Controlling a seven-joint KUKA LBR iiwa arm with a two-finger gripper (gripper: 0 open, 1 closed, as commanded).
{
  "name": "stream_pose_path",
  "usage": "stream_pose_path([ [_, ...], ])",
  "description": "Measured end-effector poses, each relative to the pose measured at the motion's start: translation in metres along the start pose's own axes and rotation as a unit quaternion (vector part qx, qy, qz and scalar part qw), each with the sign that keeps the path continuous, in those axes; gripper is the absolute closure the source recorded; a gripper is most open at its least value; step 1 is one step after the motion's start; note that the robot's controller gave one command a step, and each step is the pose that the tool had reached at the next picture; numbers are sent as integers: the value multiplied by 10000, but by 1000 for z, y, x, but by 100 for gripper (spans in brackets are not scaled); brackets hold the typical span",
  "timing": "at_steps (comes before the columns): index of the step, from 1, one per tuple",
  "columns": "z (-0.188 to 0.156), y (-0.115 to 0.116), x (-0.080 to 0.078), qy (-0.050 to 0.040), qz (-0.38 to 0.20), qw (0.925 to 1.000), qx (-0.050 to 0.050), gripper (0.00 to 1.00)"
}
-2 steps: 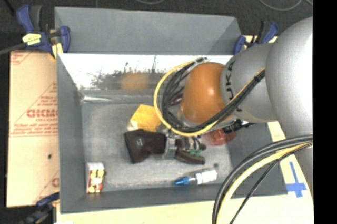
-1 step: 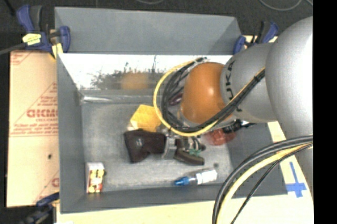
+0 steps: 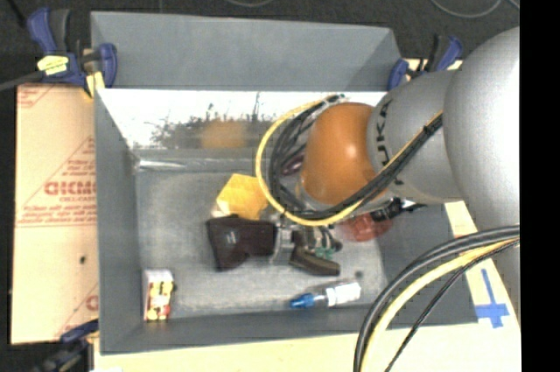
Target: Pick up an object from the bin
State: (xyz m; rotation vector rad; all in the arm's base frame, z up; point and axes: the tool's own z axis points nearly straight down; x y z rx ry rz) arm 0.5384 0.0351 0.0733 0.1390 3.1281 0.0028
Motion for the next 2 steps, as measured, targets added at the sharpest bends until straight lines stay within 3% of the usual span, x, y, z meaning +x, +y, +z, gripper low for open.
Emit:
stream_pose_path([
  [1, -21, -1, 2, 36, -3, 10000, 4, 100],
  [2, -36, 0, -1, -19, -3, 10000, -5, 100],
])
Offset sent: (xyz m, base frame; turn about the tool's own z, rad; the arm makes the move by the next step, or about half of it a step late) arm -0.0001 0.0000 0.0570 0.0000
